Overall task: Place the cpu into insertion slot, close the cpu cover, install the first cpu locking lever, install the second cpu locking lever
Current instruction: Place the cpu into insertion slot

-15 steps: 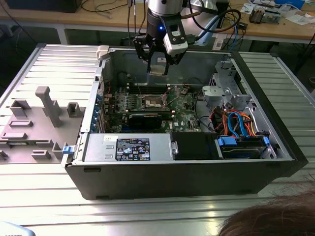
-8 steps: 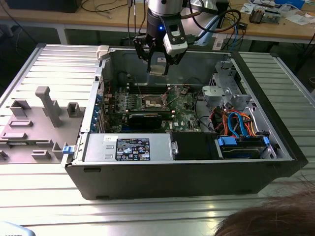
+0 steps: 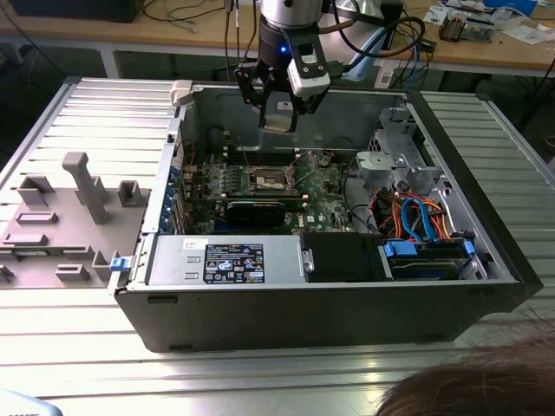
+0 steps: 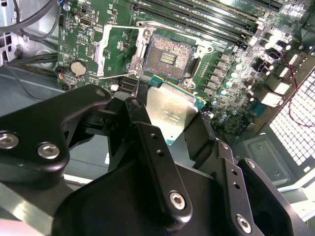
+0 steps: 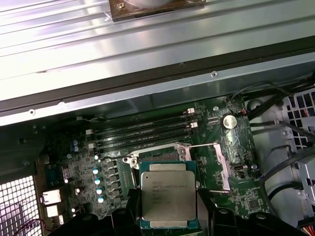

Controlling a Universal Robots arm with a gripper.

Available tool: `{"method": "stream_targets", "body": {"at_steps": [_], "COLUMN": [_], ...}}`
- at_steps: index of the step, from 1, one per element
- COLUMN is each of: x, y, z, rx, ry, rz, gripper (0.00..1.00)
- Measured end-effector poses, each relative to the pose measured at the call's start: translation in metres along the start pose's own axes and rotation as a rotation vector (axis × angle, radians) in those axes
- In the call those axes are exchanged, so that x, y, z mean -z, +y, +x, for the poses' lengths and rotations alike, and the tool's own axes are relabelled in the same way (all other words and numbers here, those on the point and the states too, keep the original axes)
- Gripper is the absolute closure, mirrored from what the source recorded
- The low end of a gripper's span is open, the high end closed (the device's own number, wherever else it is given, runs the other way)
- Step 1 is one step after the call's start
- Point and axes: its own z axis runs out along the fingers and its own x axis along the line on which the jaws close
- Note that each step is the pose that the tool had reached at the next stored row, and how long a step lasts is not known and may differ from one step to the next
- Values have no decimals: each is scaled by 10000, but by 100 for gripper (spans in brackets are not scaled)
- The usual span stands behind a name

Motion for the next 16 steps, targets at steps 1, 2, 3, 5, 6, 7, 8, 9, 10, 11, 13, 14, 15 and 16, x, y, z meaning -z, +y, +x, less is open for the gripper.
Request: {"method": "stream_targets", "body": {"at_steps": [1, 2, 3, 5, 6, 7, 8, 9, 10, 11, 13, 14, 15, 16], "x": [0, 0, 0, 0, 0, 0, 0, 0, 0, 0, -1, -1, 0, 0], "y": [0, 0, 0, 0, 0, 0, 0, 0, 0, 0, 0, 0, 0, 0], "z": [0, 0, 0, 0, 0, 0, 0, 0, 0, 0, 0, 0, 0, 0], "rx": [-9, -19, -31, -56, -68, -76, -83, -92, -100, -109, -126, -134, -141, -148], "ry": [0, -1, -2, -4, -5, -5, -6, -7, -8, -8, -9, -10, -10, -11], "rz": [-1, 0, -1, -1, -1, -1, -1, -1, -2, -2, -3, -3, -3, -3], "gripper": [46, 46, 46, 46, 46, 46, 46, 46, 46, 46, 46, 46, 46, 46]}}
